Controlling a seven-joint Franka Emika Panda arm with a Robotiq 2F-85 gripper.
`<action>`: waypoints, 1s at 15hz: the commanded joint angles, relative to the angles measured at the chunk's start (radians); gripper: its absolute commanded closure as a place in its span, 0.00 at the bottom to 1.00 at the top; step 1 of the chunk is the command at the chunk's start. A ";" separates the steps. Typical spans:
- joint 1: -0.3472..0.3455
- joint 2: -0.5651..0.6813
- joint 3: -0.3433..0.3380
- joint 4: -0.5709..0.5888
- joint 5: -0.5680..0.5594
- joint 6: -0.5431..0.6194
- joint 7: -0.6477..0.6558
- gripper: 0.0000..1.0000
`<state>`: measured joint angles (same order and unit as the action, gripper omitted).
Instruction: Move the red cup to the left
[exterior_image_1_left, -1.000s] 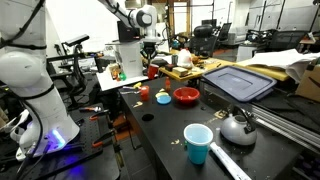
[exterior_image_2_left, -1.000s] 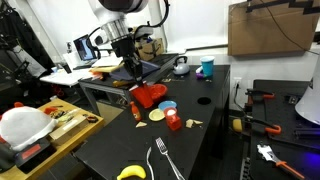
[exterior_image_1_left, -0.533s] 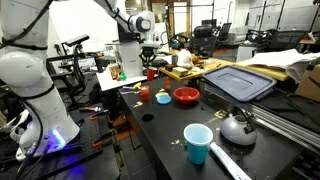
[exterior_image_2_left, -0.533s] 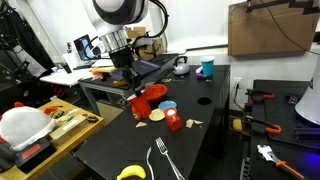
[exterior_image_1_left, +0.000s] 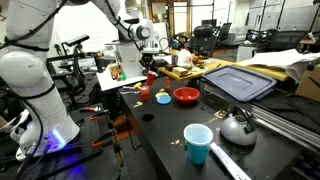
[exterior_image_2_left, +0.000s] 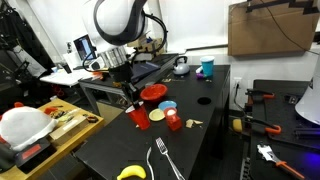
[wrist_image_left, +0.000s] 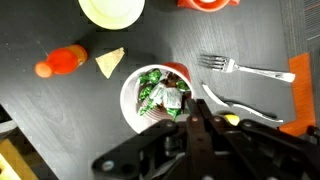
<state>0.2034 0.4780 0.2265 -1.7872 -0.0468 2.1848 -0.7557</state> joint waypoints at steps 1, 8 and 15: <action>0.015 0.035 0.008 0.019 -0.045 0.042 0.035 0.99; 0.041 0.098 0.005 0.077 -0.091 0.132 0.108 0.99; 0.062 0.156 -0.003 0.154 -0.113 0.204 0.192 0.99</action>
<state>0.2512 0.5997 0.2270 -1.6729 -0.1209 2.3566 -0.6202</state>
